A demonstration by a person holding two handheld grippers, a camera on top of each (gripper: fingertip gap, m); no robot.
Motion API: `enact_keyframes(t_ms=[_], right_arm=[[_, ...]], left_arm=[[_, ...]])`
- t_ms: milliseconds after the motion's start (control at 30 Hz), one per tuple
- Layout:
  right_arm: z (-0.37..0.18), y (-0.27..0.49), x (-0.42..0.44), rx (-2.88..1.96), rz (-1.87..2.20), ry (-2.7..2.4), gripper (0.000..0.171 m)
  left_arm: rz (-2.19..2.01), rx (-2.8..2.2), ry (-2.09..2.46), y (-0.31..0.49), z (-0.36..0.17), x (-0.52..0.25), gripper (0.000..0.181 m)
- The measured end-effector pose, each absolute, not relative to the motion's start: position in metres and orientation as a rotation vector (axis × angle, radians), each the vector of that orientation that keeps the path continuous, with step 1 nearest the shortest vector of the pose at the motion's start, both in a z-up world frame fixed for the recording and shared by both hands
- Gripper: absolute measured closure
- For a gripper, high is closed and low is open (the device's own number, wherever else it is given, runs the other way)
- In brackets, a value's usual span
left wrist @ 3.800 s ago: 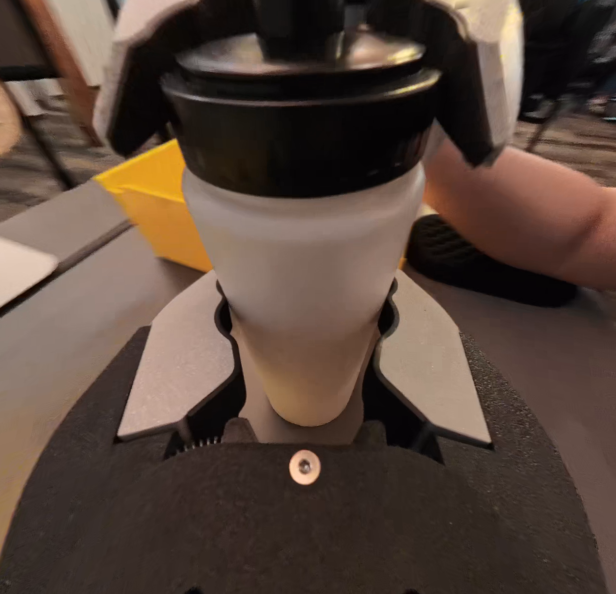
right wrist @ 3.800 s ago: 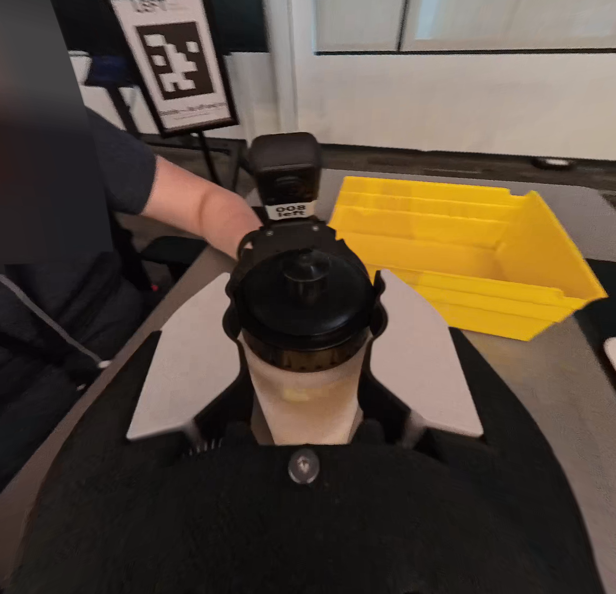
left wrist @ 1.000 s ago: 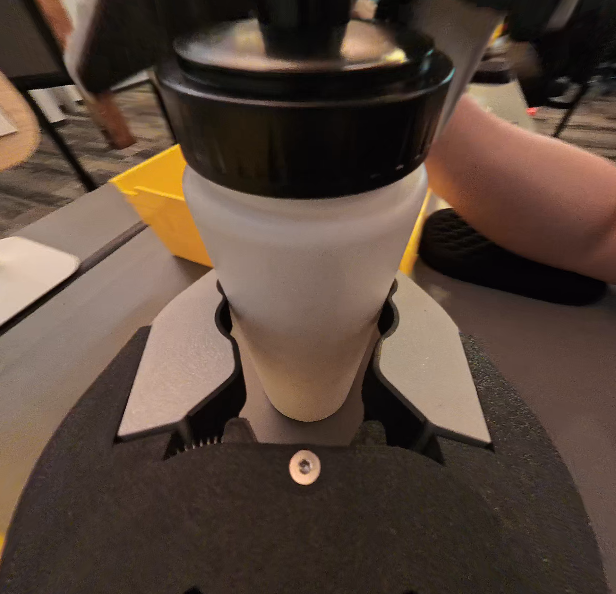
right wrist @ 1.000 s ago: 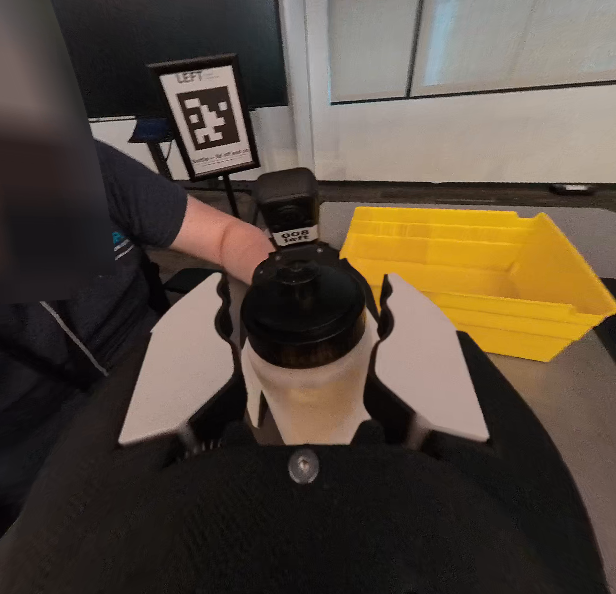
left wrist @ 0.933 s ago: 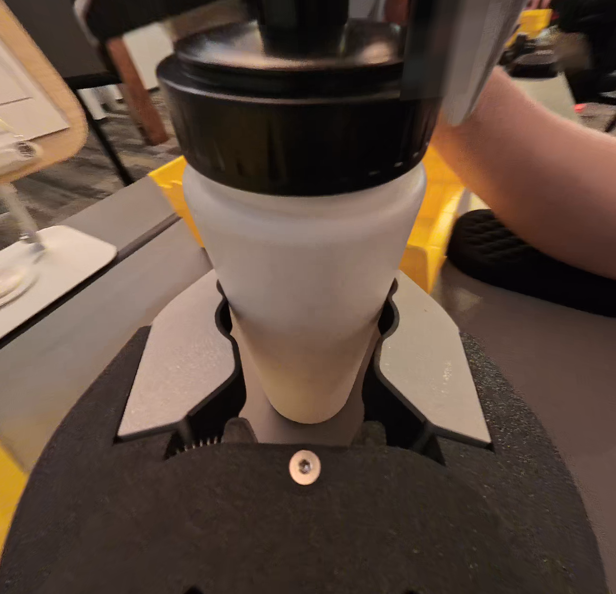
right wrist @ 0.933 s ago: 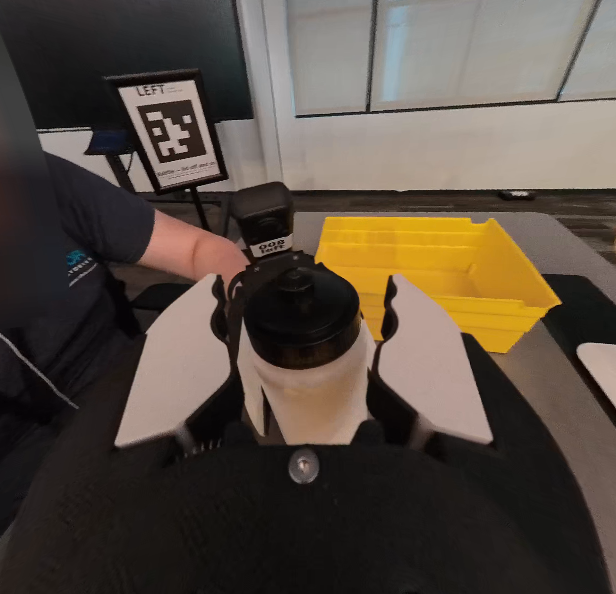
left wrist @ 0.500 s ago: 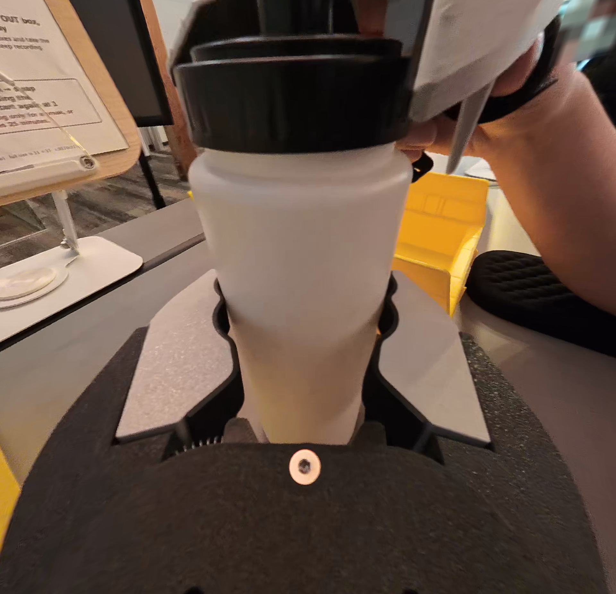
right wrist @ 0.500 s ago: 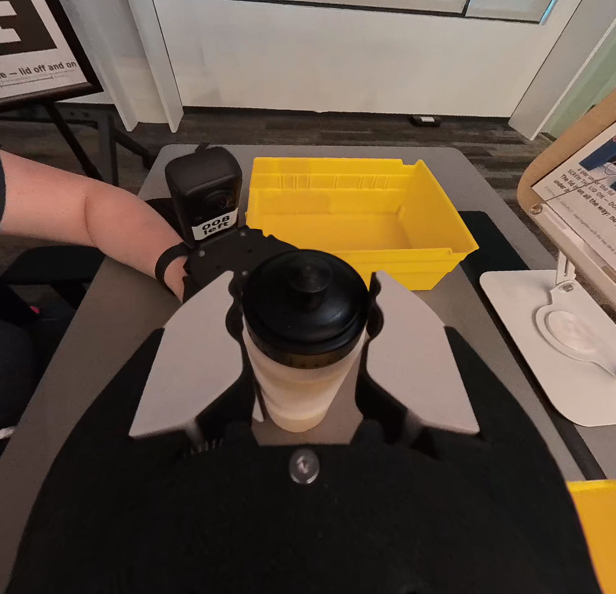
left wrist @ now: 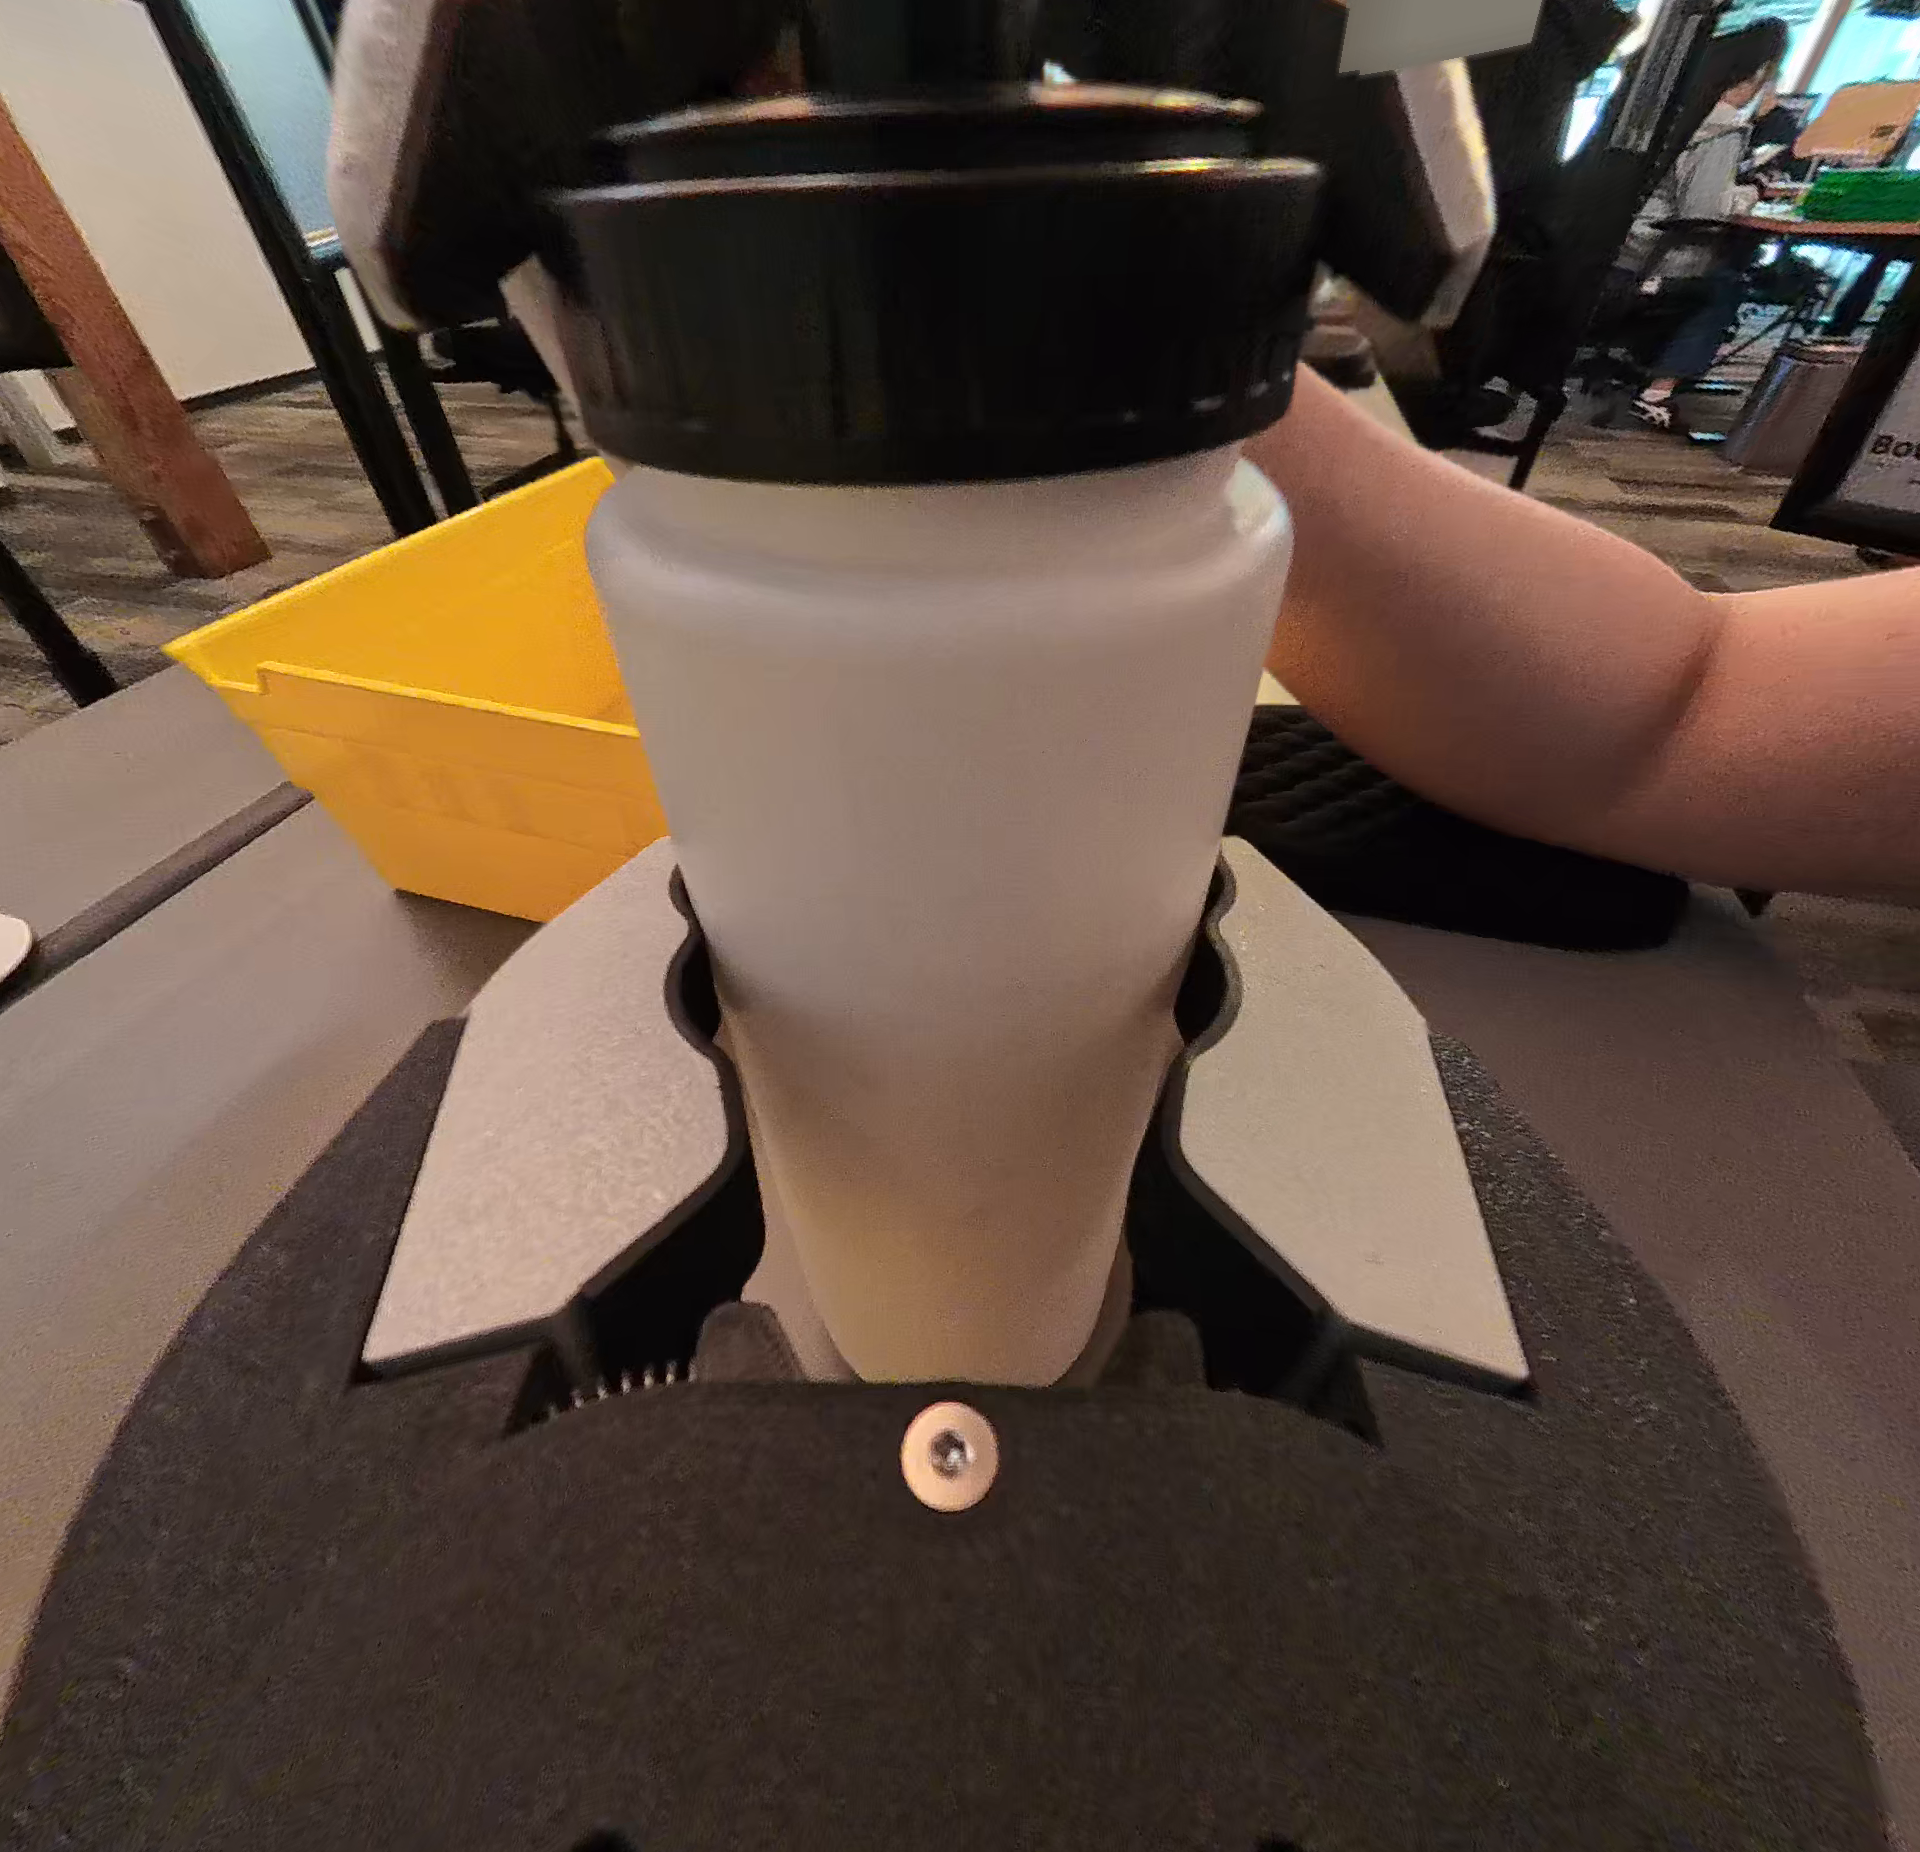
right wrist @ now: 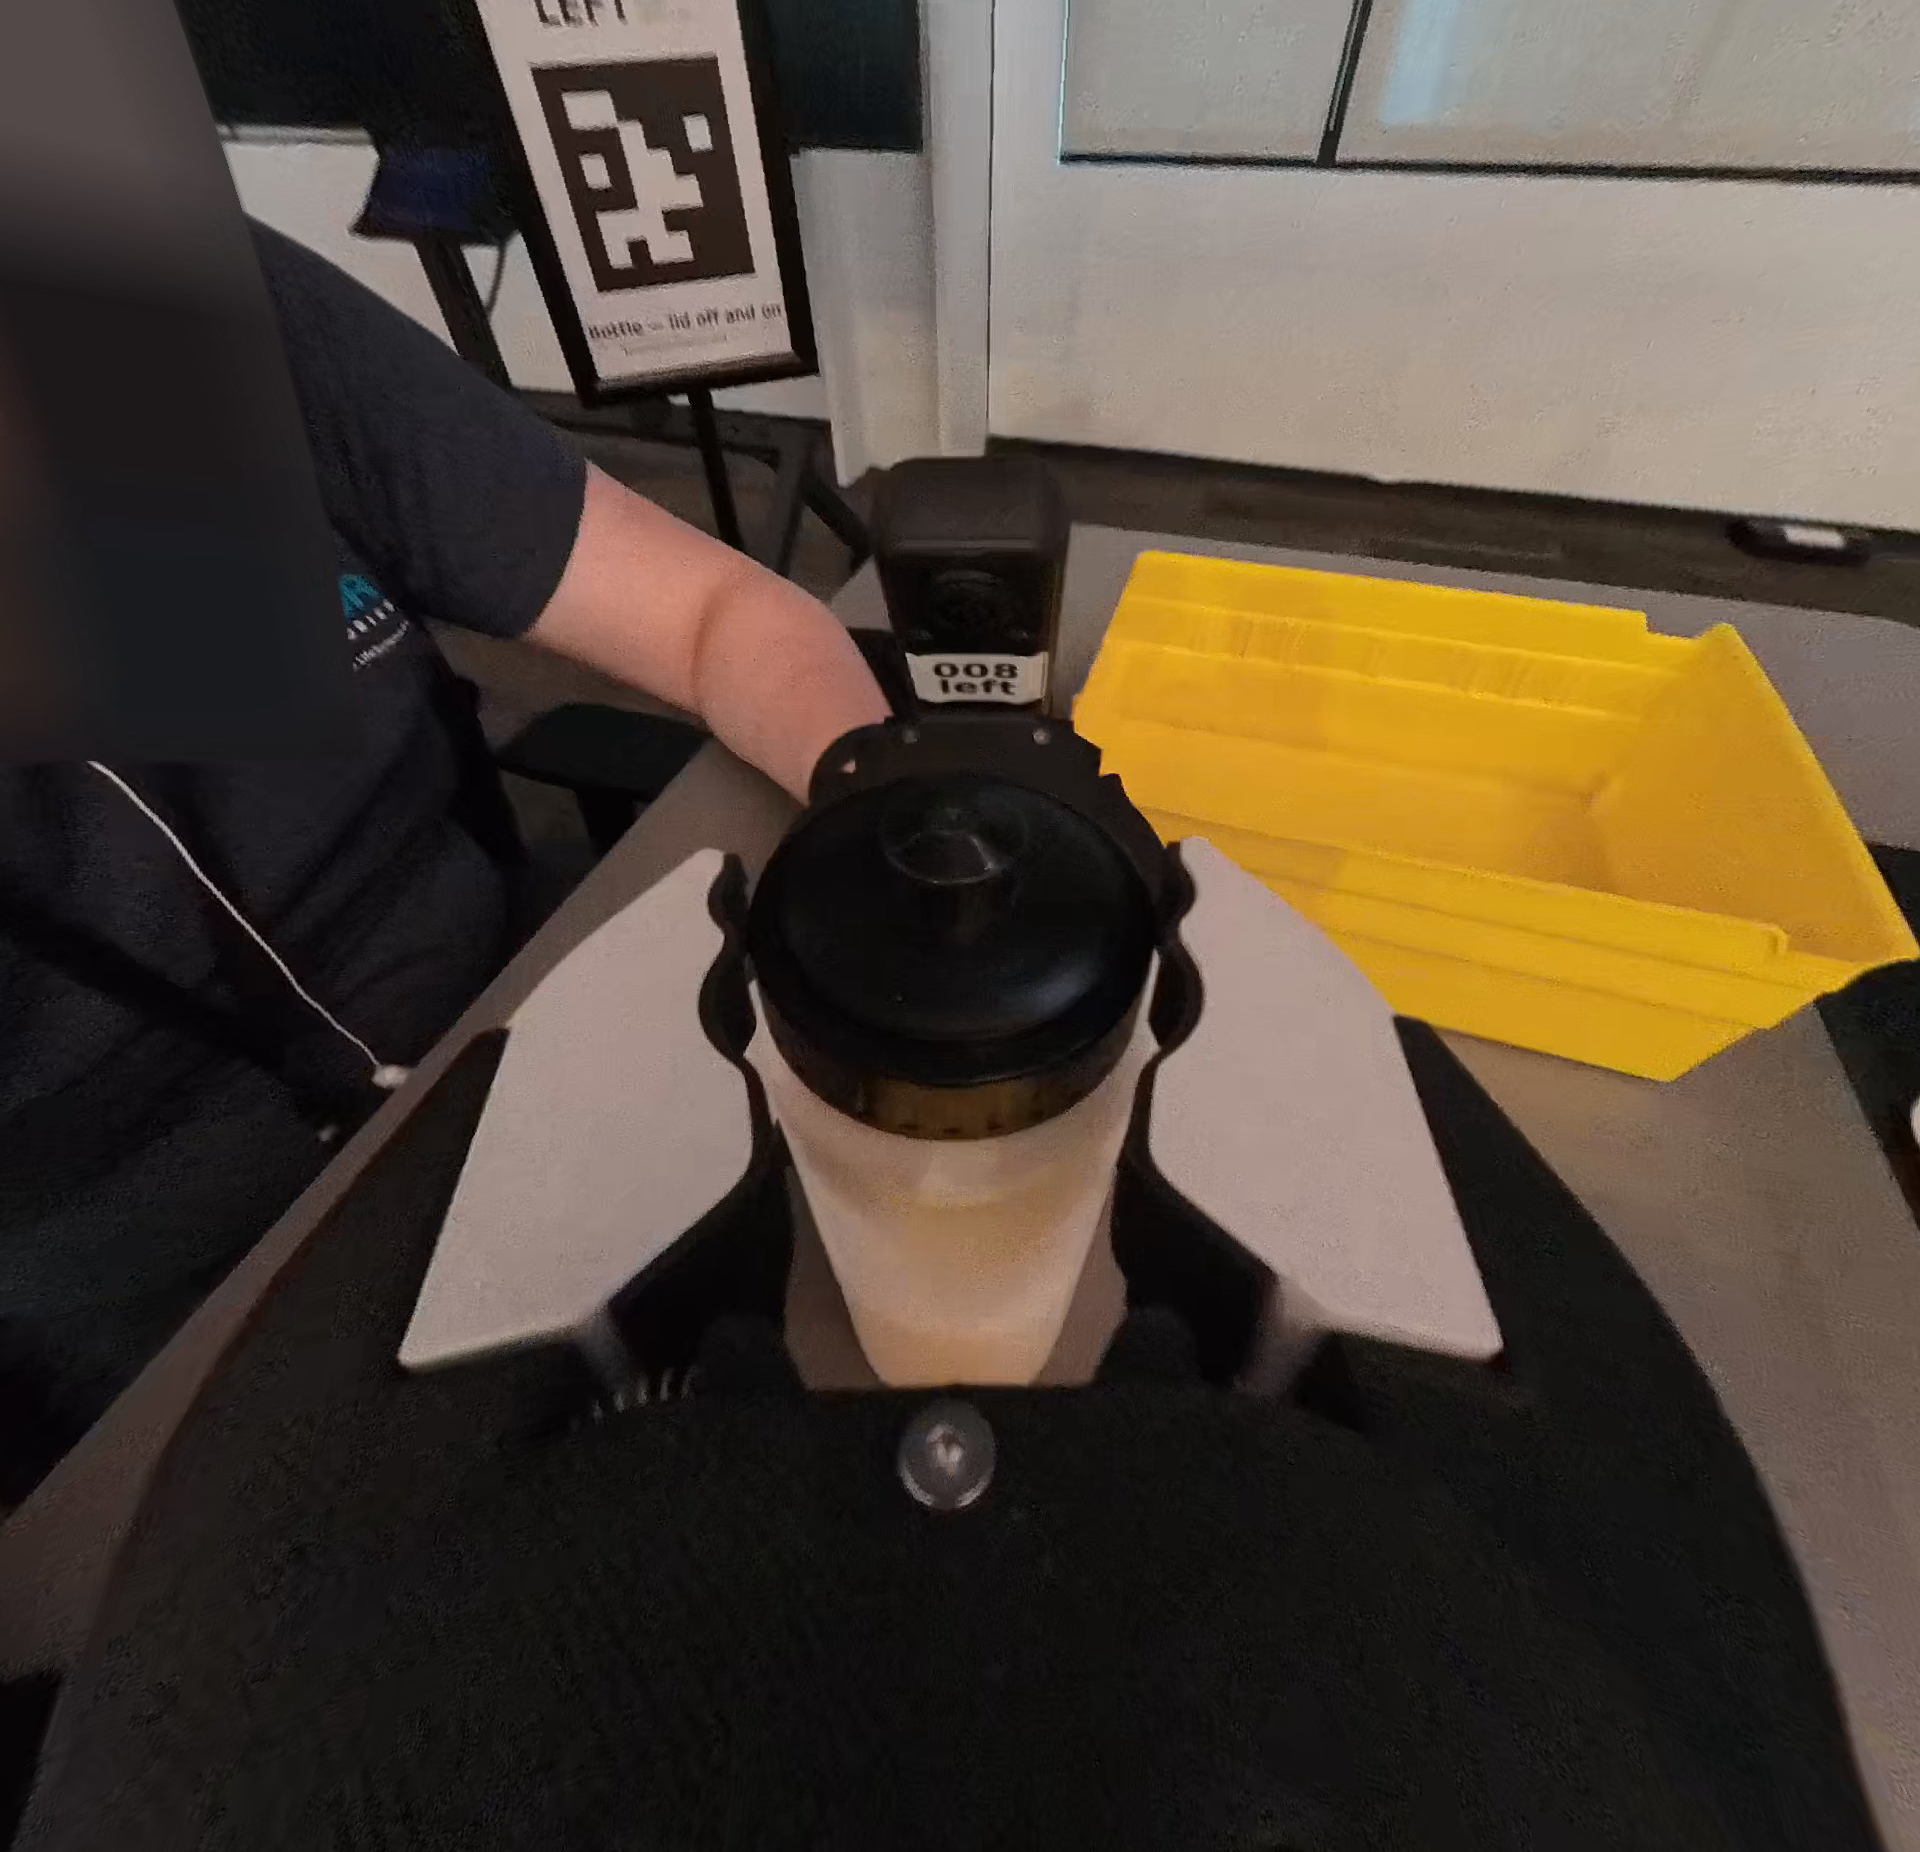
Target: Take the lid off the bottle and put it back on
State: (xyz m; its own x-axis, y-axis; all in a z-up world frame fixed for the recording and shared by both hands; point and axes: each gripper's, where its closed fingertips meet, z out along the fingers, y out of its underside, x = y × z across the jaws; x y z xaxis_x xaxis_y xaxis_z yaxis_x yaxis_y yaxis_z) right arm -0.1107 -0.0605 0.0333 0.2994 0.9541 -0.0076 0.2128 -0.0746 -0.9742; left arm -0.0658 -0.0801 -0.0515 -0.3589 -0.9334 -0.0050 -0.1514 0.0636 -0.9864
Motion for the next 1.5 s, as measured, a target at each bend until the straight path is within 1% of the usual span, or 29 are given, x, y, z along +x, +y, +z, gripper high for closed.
enact_keyframes(t_ms=[100,167,300,333,367,433,600,667,733,767,800,900,1033,1100,1133,1233,1367,1433,1500], right_arm=[[0.034,-0.046,-0.105,-1.549,0.883,-1.029,0.095],[0.038,-0.030,-0.099,-1.587,0.793,-0.921,0.080],[0.040,-0.016,-0.102,-1.655,0.634,-0.851,0.082],[0.036,-0.013,-0.103,-1.694,0.600,-0.848,0.086],[0.032,-0.012,-0.104,-1.720,0.572,-0.861,0.096],[0.031,-0.018,-0.107,-1.718,0.570,-0.914,0.096],[0.032,-0.066,-0.114,-1.552,0.805,-1.187,0.096],[0.033,-0.074,-0.115,-1.486,0.887,-1.211,0.096],[0.035,-0.064,-0.114,-1.505,0.881,-1.148,0.096],[0.038,-0.054,-0.112,-1.538,0.859,-1.074,0.095],[0.042,-0.046,-0.110,-1.566,0.840,-1.002,0.086],[0.046,-0.026,-0.105,-1.696,0.728,-0.828,0.080],[0.030,-0.012,-0.104,-1.886,0.465,-0.762,0.083],[0.023,-0.011,-0.104,-1.926,0.358,-0.802,0.094],[0.023,-0.012,-0.105,-1.931,0.354,-0.813,0.094],[0.022,-0.026,-0.106,-1.931,0.440,-0.903,0.094],[0.024,-0.062,-0.115,-1.725,0.665,-1.167,0.094],[0.026,-0.070,-0.117,-1.651,0.780,-1.199,0.094],[0.027,-0.066,-0.116,-1.615,0.809,-1.174,0.094]], left_arm=[[-1.285,-1.190,1.546,-0.062,-0.051,-0.063,0.093],[-1.190,-1.231,1.481,-0.044,-0.051,-0.064,0.093],[-1.126,-1.297,1.390,-0.025,-0.051,-0.065,0.093],[-1.125,-1.297,1.392,-0.026,-0.051,-0.065,0.093],[-1.120,-1.290,1.406,-0.027,-0.051,-0.065,0.093],[-1.154,-1.263,1.447,-0.034,-0.052,-0.066,0.093],[-1.353,-1.047,1.703,-0.085,-0.053,-0.071,0.093],[-1.364,-1.032,1.718,-0.090,-0.053,-0.072,0.093],[-1.323,-1.092,1.653,-0.078,-0.052,-0.069,0.093],[-1.275,-1.136,1.607,-0.068,-0.052,-0.066,0.093],[-1.234,-1.171,1.569,-0.059,-0.052,-0.066,0.093],[-1.135,-1.255,1.457,-0.035,-0.052,-0.065,0.093],[-1.130,-1.313,1.414,-0.028,-0.052,-0.066,0.093],[-1.121,-1.299,1.435,-0.030,-0.053,-0.066,0.093],[-1.130,-1.290,1.445,-0.032,-0.053,-0.066,0.093],[-1.238,-1.224,1.543,-0.050,-0.053,-0.066,0.093],[-1.351,-1.080,1.701,-0.085,-0.053,-0.071,0.093],[-1.407,-1.062,1.720,-0.092,-0.053,-0.073,0.093],[-1.378,-1.096,1.694,-0.086,-0.053,-0.071,0.093]])
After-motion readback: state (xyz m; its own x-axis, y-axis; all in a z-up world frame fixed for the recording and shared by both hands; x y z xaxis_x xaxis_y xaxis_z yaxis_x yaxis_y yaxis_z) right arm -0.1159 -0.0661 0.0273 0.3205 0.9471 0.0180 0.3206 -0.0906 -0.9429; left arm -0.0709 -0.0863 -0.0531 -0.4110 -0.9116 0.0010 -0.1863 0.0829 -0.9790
